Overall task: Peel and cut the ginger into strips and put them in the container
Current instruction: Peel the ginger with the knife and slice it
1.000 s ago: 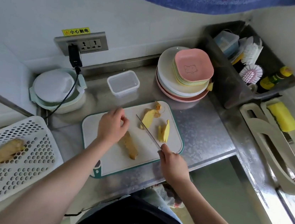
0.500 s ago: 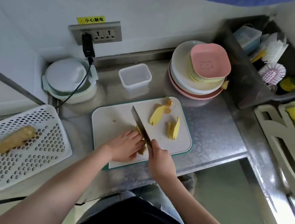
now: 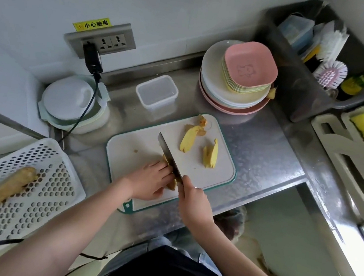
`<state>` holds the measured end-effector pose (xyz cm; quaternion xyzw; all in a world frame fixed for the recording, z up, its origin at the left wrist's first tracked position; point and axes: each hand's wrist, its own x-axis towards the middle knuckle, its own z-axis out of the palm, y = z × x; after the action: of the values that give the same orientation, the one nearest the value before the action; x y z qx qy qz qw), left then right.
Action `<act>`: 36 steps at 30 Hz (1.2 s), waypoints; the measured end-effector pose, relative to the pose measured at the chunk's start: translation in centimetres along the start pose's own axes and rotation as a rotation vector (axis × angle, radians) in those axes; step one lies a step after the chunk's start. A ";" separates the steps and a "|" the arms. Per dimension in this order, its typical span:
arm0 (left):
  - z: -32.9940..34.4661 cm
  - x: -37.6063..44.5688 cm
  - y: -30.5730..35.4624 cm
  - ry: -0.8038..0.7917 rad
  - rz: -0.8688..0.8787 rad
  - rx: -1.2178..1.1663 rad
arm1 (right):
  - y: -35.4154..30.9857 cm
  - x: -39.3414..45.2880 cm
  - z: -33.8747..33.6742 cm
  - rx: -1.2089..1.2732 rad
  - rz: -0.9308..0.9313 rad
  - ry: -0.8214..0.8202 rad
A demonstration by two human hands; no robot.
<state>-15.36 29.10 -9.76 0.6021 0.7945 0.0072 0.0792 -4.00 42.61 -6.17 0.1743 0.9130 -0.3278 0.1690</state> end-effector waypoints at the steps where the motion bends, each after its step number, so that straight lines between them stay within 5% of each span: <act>1: 0.0 0.1 -0.1 -0.004 -0.008 0.000 | 0.0 0.1 -0.1 0.009 0.003 0.007; 12: 0.4 -0.1 -0.2 0.045 0.026 0.094 | -0.6 0.8 0.2 -0.031 0.018 -0.023; 27: -0.3 -0.7 -0.2 -0.205 -0.106 0.026 | -1.1 2.8 -1.6 -0.036 -0.016 -0.015; 36: -0.1 -0.9 -0.2 -0.062 -0.108 0.015 | -2.0 2.5 -0.6 -0.308 -0.024 -0.028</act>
<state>-15.32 28.20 -9.57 0.5589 0.8229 -0.0220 0.0995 -7.13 42.09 -5.73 0.1311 0.9520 -0.1884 0.2024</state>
